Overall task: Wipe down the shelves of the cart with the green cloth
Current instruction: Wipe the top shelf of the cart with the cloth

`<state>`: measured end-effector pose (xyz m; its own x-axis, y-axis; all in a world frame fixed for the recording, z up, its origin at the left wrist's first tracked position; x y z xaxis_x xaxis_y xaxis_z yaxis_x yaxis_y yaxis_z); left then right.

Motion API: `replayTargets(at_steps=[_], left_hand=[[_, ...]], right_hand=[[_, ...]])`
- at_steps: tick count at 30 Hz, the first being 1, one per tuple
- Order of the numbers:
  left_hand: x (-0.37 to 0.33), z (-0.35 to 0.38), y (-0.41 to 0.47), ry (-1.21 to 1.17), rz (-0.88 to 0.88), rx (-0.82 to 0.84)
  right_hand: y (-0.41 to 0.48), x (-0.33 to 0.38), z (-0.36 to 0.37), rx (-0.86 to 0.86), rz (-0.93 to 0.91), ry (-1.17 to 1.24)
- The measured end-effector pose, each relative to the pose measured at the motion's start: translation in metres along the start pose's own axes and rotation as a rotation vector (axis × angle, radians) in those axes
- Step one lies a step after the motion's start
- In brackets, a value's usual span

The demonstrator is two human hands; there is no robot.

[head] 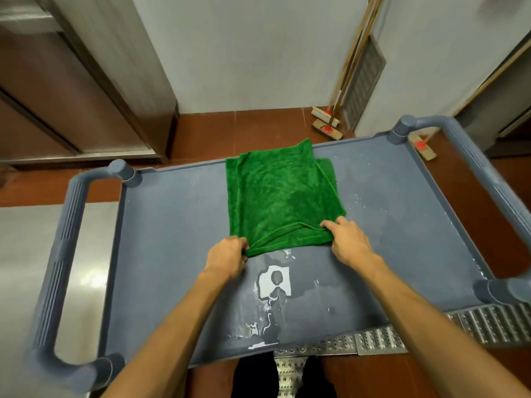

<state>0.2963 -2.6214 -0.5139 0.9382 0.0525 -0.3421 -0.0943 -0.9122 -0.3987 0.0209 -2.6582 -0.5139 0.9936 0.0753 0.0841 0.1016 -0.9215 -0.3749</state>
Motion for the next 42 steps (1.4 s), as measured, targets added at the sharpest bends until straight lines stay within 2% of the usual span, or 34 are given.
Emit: replayTargets(at_steps=[28, 42], left_hand=[[-0.020, 0.053, -0.105, 0.027, -0.102, -0.044], [-0.028, 0.077, -0.145, 0.120, -0.111, -0.061]], right_hand=[[-0.095, -0.015, 0.037, 0.001, -0.097, 0.027], [-0.127, -0.022, 0.051, -0.013, -0.136, -0.001]])
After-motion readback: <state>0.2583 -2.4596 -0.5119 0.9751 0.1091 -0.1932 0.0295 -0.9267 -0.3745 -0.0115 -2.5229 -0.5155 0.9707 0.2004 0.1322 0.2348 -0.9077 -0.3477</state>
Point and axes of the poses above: each hand's wrist, its own y-axis towards the middle knuckle, its own z-axis out of the palm, x = y × z, the point moved 9 cm from there along y, towards the middle knuckle, and after that the axes turned 6 degrees about -y, right-handed, at the moved point
